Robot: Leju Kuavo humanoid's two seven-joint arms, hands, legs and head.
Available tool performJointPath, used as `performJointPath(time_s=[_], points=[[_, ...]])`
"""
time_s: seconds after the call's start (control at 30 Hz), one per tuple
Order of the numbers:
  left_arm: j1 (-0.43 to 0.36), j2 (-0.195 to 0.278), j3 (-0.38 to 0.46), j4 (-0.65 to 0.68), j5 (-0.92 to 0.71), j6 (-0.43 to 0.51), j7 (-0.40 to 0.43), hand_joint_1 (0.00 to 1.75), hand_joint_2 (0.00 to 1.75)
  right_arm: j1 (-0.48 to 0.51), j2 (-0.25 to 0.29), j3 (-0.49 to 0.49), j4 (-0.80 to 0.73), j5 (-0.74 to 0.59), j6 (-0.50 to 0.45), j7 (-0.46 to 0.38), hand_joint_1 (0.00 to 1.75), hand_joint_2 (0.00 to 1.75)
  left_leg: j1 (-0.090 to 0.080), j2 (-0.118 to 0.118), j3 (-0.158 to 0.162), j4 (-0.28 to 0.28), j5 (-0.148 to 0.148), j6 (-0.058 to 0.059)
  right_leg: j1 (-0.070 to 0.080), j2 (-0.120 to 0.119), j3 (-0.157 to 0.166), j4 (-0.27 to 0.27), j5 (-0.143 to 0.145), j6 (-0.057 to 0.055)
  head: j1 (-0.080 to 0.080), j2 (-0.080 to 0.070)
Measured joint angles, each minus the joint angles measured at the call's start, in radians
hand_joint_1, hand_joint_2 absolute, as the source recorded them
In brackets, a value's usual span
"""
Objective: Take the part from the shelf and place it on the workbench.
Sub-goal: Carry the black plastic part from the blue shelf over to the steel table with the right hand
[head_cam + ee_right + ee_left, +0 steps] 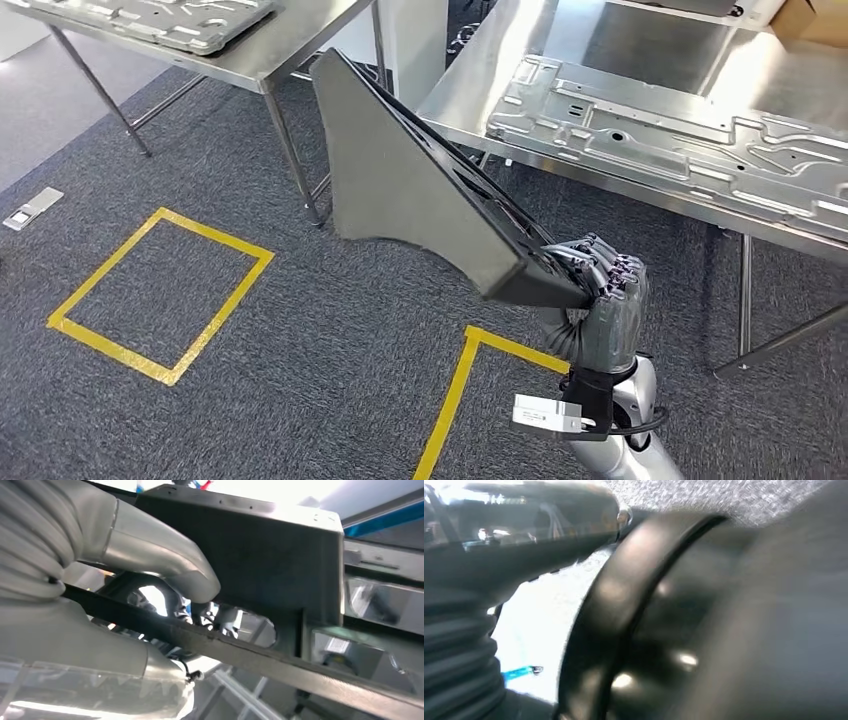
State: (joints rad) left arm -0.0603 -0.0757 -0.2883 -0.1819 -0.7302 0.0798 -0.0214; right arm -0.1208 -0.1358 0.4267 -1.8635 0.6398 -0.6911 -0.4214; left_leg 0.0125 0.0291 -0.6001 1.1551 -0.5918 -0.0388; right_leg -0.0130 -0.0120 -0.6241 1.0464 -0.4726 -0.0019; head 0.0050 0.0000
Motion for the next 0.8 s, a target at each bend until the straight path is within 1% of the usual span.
performJointPath(time_s=[0.03, 0.07, 0.1, 0.13, 0.17, 0.2, 0.23, 0.27, 0.3, 0.33, 0.37, 0.4, 0.43, 0.47, 0.5, 0.53, 0.57, 0.6, 0.63, 0.67, 0.7, 0.73, 0.77, 0.8], points=[[0.001, 0.000, 0.001, 0.000, 0.001, 0.002, -0.001, 0.00, 1.75, 0.000, 0.000, 0.000, 0.000, -0.001, 0.000, -0.001, 1.75, 1.75, 0.000, -0.017, -0.034, 0.068, -0.030, 0.000, 0.000, 0.009, 0.001, 0.000, -0.001, -0.005, -0.008, 0.000], [0.002, 0.000, 0.002, 0.000, 0.003, 0.003, -0.002, 0.00, 1.75, 0.001, 0.000, 0.000, 0.000, -0.001, 0.000, -0.002, 1.75, 1.75, -0.001, -0.025, -0.069, 0.135, -0.054, -0.001, 0.000, 0.020, 0.002, 0.000, -0.002, -0.008, -0.015, 0.000], [0.003, 0.000, 0.003, 0.000, 0.004, 0.004, -0.003, 0.00, 1.75, 0.001, 0.000, 0.000, 0.001, -0.001, 0.000, -0.003, 1.75, 1.75, 0.000, -0.028, -0.093, 0.177, -0.061, -0.002, 0.000, 0.031, 0.004, 0.000, -0.002, -0.008, -0.019, 0.000], [0.003, 0.000, 0.006, 0.000, 0.004, 0.005, -0.004, 0.00, 1.75, 0.002, 0.000, 0.001, 0.002, -0.001, 0.000, -0.004, 1.75, 1.75, 0.001, -0.028, -0.101, 0.184, -0.050, -0.002, 0.000, 0.043, 0.005, 0.001, -0.003, -0.008, -0.022, 0.000], [0.002, 0.000, 0.008, 0.000, 0.005, 0.005, -0.005, 0.00, 1.75, 0.002, 0.000, 0.001, 0.002, -0.001, 0.000, -0.004, 1.75, 1.75, 0.003, -0.030, -0.091, 0.151, -0.020, -0.003, -0.002, 0.055, 0.008, 0.001, -0.004, -0.006, -0.024, 0.000], [0.003, 0.000, 0.010, 0.000, 0.005, 0.005, -0.005, 0.00, 1.75, 0.001, 0.000, 0.001, 0.002, -0.001, 0.000, -0.005, 1.75, 1.75, 0.007, -0.037, -0.064, 0.086, 0.020, -0.004, -0.004, 0.068, 0.010, 0.003, -0.006, -0.003, -0.027, 0.000], [0.003, 0.000, 0.011, 0.000, 0.005, 0.005, -0.004, 0.00, 1.75, 0.001, 0.000, 0.000, 0.002, -0.002, 0.000, -0.005, 1.75, 1.75, 0.013, -0.059, -0.036, 0.020, 0.051, -0.007, -0.005, 0.079, 0.011, 0.005, -0.008, 0.002, -0.030, 0.000], [0.003, -0.001, 0.012, 0.000, 0.006, 0.005, -0.003, 0.00, 1.75, -0.001, 0.000, 0.000, 0.002, -0.003, 0.001, -0.005, 1.75, 1.75, 0.018, -0.081, -0.014, -0.035, 0.071, -0.008, -0.005, 0.091, 0.009, 0.009, -0.011, 0.008, -0.033, 0.000], [0.003, -0.001, 0.014, 0.000, 0.006, 0.005, -0.002, 0.00, 1.75, -0.003, 0.000, 0.000, 0.003, -0.004, 0.002, -0.004, 1.75, 1.75, 0.020, -0.099, -0.002, -0.066, 0.079, -0.009, -0.006, 0.100, 0.006, 0.012, -0.011, 0.015, -0.034, 0.000], [0.003, -0.002, 0.015, 0.001, 0.006, 0.004, -0.002, 0.00, 1.75, -0.005, 0.000, 0.000, 0.003, -0.004, 0.002, -0.003, 1.75, 1.75, 0.020, -0.109, 0.000, -0.074, 0.076, -0.006, -0.007, 0.109, 0.002, 0.012, -0.010, 0.022, -0.034, 0.000], [0.003, -0.002, 0.016, 0.001, 0.007, 0.004, -0.002, 0.00, 1.75, -0.007, 0.000, 0.000, 0.004, -0.005, 0.004, -0.002, 1.75, 1.75, 0.017, -0.102, 0.000, -0.077, 0.077, 0.001, -0.008, 0.117, -0.001, 0.011, -0.008, 0.028, -0.033, 0.000], [0.003, -0.002, 0.016, 0.000, 0.008, 0.004, -0.001, 0.00, 1.75, -0.007, 0.000, -0.001, 0.004, -0.006, 0.006, -0.001, 1.75, 1.75, 0.016, -0.092, 0.002, -0.079, 0.078, 0.008, -0.010, 0.117, -0.002, 0.009, -0.006, 0.034, -0.031, 0.000], [0.003, -0.003, 0.017, 0.000, 0.008, 0.003, -0.001, 0.00, 1.75, -0.009, 0.000, -0.002, 0.005, -0.008, 0.007, 0.000, 1.75, 1.75, 0.017, -0.081, 0.003, -0.082, 0.080, 0.015, -0.009, 0.104, -0.007, 0.015, -0.011, 0.037, -0.027, 0.000], [0.004, -0.004, 0.017, 0.000, 0.008, 0.003, -0.001, 0.00, 1.75, -0.011, -0.001, -0.003, 0.006, -0.009, 0.008, 0.000, 1.75, 1.75, 0.018, -0.070, 0.005, -0.085, 0.081, 0.021, -0.006, 0.085, -0.019, 0.037, -0.024, 0.040, -0.020, 0.000], [0.005, -0.005, 0.017, 0.000, 0.007, 0.002, -0.001, 0.00, 1.75, -0.014, -0.001, -0.004, 0.008, -0.010, 0.008, 0.001, 1.75, 1.75, 0.017, -0.057, 0.006, -0.086, 0.081, 0.026, -0.004, 0.061, -0.040, 0.079, -0.046, 0.041, -0.011, 0.000], [0.007, -0.005, 0.017, 0.000, 0.007, 0.001, 0.000, 0.00, 1.75, -0.016, -0.001, -0.004, 0.009, -0.010, 0.009, 0.001, 1.75, 1.75, 0.016, -0.045, 0.007, -0.087, 0.080, 0.029, -0.002, 0.042, -0.070, 0.138, -0.074, 0.042, -0.001, 0.000], [0.009, -0.006, 0.017, 0.001, 0.006, -0.001, 0.001, 0.00, 1.75, -0.017, -0.001, -0.005, 0.011, -0.011, 0.009, 0.001, 1.75, 1.75, 0.014, -0.032, 0.007, -0.087, 0.078, 0.032, -0.002, 0.033, -0.104, 0.203, -0.099, 0.042, 0.006, 0.000], [0.010, -0.006, 0.017, 0.001, 0.005, -0.003, 0.002, 0.00, 1.75, -0.016, -0.001, -0.005, 0.013, -0.012, 0.010, 0.002, 1.75, 1.75, 0.013, -0.019, 0.007, -0.087, 0.077, 0.033, -0.002, 0.029, -0.131, 0.253, -0.112, 0.043, 0.011, 0.000], [0.011, -0.006, 0.017, 0.002, 0.004, -0.005, 0.003, 0.00, 1.75, -0.014, -0.002, -0.006, 0.016, -0.012, 0.011, 0.002, 1.75, 1.75, 0.013, -0.006, 0.008, -0.086, 0.075, 0.034, -0.002, 0.026, -0.142, 0.272, -0.109, 0.043, 0.015, 0.000], [0.011, -0.006, 0.017, 0.002, 0.004, -0.006, 0.003, 0.00, 1.75, -0.013, -0.002, -0.006, 0.018, -0.013, 0.011, 0.002, 1.75, 1.75, 0.013, 0.005, 0.010, -0.086, 0.073, 0.034, -0.002, 0.023, -0.133, 0.252, -0.087, 0.043, 0.019, 0.000], [0.011, -0.007, 0.017, 0.002, 0.003, -0.006, 0.003, 0.00, 1.75, -0.013, -0.002, -0.007, 0.020, -0.013, 0.012, 0.002, 1.75, 1.75, 0.014, 0.015, 0.013, -0.086, 0.071, 0.032, -0.002, 0.017, -0.106, 0.196, -0.054, 0.042, 0.023, 0.000], [0.011, -0.007, 0.017, 0.002, 0.003, -0.006, 0.003, 0.00, 1.75, -0.014, -0.002, -0.007, 0.021, -0.013, 0.013, 0.002, 1.75, 1.75, 0.013, 0.024, 0.017, -0.087, 0.067, 0.029, -0.001, -0.001, -0.070, 0.127, -0.026, 0.042, 0.027, 0.000], [0.011, -0.008, 0.017, 0.002, 0.002, -0.006, 0.003, 0.00, 1.75, -0.016, -0.002, -0.007, 0.022, -0.013, 0.015, 0.002, 1.75, 1.75, 0.011, 0.032, 0.020, -0.087, 0.064, 0.024, 0.004, -0.017, -0.040, 0.067, -0.006, 0.040, 0.030, 0.000], [0.012, -0.008, 0.017, 0.003, 0.002, -0.006, 0.002, 0.00, 1.75, -0.017, -0.002, -0.008, 0.023, -0.013, 0.017, 0.002, 1.75, 1.75, 0.008, 0.039, 0.023, -0.088, 0.061, 0.020, 0.007, -0.030, -0.021, 0.029, 0.002, 0.038, 0.031, 0.000]])
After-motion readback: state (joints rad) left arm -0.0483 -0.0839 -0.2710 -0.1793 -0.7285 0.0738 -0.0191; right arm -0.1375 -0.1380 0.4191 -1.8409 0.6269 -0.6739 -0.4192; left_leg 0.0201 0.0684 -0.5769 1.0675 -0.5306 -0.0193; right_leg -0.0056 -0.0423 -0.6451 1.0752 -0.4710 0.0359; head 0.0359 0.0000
